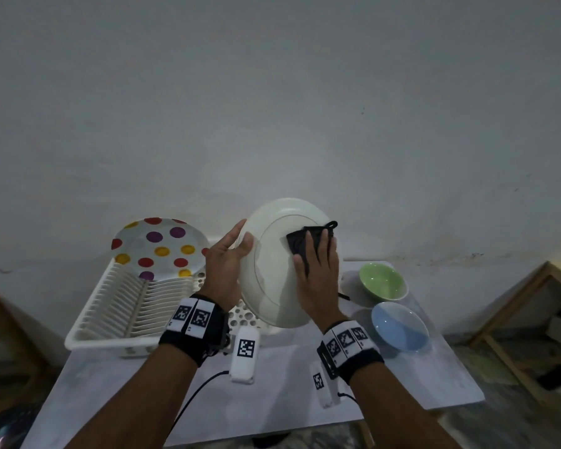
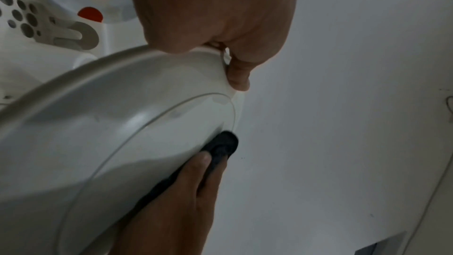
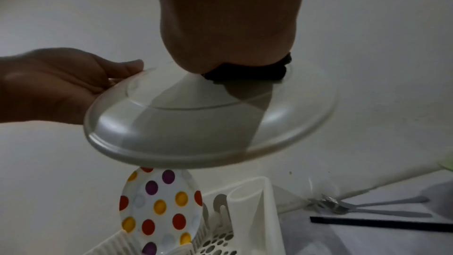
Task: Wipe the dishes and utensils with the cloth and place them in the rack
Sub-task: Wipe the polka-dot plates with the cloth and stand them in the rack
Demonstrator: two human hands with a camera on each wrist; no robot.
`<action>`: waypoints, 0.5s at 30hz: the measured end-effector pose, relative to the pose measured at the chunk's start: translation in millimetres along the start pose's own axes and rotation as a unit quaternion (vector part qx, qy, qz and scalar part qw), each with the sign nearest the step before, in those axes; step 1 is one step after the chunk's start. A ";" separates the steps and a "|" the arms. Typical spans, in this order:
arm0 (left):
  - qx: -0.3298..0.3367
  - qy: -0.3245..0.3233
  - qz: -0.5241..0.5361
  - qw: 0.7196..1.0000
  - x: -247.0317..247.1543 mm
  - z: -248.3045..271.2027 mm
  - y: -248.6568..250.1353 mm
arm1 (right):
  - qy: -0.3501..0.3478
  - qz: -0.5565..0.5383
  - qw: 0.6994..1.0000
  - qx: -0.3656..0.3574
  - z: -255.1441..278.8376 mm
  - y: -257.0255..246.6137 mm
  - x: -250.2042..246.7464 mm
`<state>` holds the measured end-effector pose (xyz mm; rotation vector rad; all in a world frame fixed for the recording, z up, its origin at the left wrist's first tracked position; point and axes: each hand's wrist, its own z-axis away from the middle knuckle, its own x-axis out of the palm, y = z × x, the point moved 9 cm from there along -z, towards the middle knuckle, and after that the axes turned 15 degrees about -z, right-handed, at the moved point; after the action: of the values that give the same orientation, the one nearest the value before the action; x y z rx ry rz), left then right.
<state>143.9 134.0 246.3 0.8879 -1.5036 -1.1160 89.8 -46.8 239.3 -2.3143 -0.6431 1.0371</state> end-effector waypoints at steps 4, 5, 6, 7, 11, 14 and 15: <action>-0.014 -0.004 -0.003 1.000 7.3 -2.9 -3.6 | -0.047 0.027 0.995 -0.079 -6.2 -34.0 14.8; -0.020 0.004 0.004 1.000 7.3 -4.6 -3.0 | -0.064 0.042 0.991 -0.109 -5.1 -44.2 18.6; -0.025 0.013 0.013 1.000 6.2 -6.9 -1.9 | -0.080 0.055 0.985 -0.139 -2.5 -53.5 22.1; -0.027 0.018 0.021 0.999 5.2 -8.9 0.6 | -0.093 0.064 0.979 -0.168 1.8 -61.8 24.8; -0.015 0.031 0.028 0.999 -10.5 -22.9 12.9 | -0.130 0.075 0.959 -0.239 23.9 -71.7 32.8; 0.015 0.000 0.012 1.000 -17.9 -27.0 21.3 | -0.133 0.077 0.959 -0.240 31.1 -59.5 31.7; 0.021 -0.010 0.012 1.000 -19.1 -26.3 22.0 | -0.130 0.076 0.962 -0.229 28.7 -53.2 29.5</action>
<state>173.9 153.0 263.0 0.8869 -1.5544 -1.0814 74.0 18.5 240.5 -2.6795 -0.8979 1.4014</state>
